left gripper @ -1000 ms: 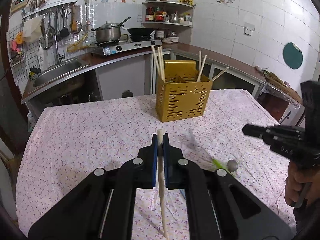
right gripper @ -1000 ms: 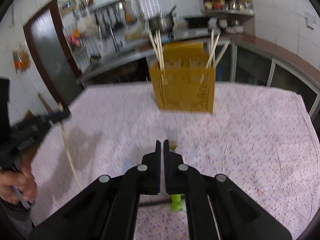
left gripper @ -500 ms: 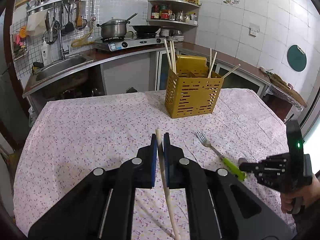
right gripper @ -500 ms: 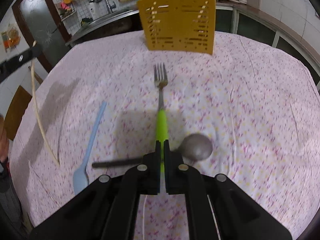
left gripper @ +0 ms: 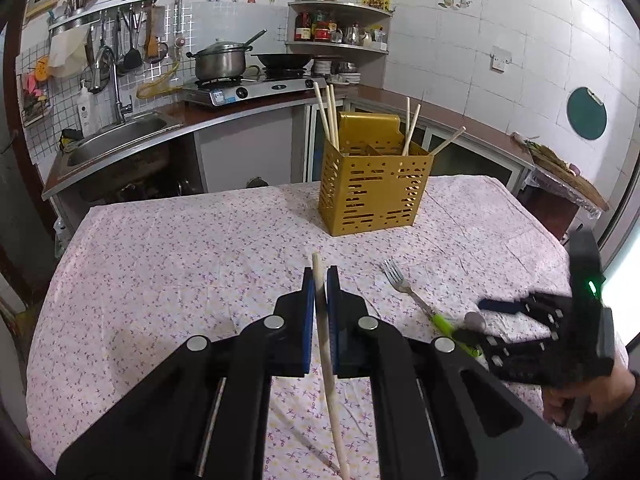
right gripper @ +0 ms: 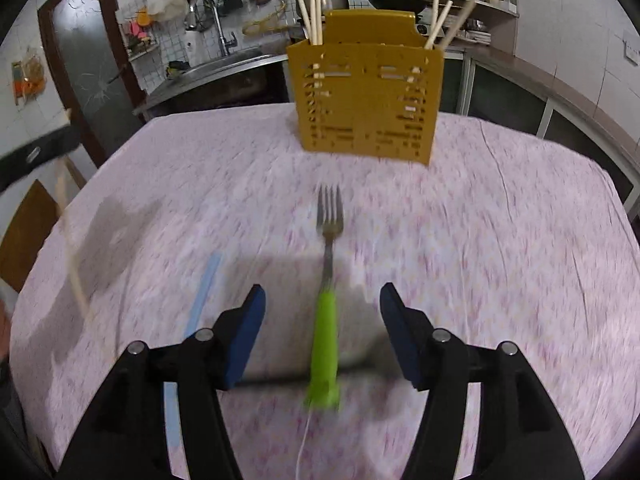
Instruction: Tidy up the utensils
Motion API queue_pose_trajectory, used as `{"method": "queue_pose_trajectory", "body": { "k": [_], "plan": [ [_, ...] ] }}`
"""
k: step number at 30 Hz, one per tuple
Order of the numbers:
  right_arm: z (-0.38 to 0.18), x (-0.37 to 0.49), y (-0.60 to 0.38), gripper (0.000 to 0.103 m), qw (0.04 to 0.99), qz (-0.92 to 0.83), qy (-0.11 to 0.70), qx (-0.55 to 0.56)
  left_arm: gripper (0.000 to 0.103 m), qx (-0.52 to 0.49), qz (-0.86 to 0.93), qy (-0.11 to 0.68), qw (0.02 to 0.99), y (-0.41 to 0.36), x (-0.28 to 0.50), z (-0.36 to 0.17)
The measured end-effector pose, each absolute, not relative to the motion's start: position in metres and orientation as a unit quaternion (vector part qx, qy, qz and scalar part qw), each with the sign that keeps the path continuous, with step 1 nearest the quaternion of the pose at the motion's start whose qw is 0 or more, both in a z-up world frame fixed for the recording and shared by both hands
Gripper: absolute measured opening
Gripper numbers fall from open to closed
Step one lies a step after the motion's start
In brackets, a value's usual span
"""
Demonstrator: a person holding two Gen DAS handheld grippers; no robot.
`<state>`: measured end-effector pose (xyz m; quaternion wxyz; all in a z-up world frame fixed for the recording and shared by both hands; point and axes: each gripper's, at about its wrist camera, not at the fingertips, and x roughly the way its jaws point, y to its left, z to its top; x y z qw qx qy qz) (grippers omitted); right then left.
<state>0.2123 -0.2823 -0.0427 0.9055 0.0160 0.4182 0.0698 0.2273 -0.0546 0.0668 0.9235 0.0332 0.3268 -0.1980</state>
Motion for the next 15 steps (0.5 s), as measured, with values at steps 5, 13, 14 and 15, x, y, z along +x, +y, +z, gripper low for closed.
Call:
{"method": "queue_pose_trajectory", "body": {
  "k": [5,13,14,15],
  "plan": [
    [-0.056,0.269,-0.274,0.058,0.895,0.058,0.441,0.018,0.004,0.034,-0.199,0.331,0.922,-0.059,0.231,0.063],
    [-0.082,0.302,-0.255,0.031,0.894,0.032,0.447,-0.020,0.004,0.036,-0.200,0.333,0.921,-0.059,0.236,0.061],
    [-0.079,0.301,-0.255,0.024,0.892,0.035,0.451,-0.020,0.004,0.035,-0.200,0.333,0.921,-0.058,0.236,0.061],
    [-0.078,0.301,-0.257,0.024,0.890,0.036,0.455,-0.016,0.004,0.034,-0.200,0.333,0.921,-0.057,0.236,0.060]
  ]
}}
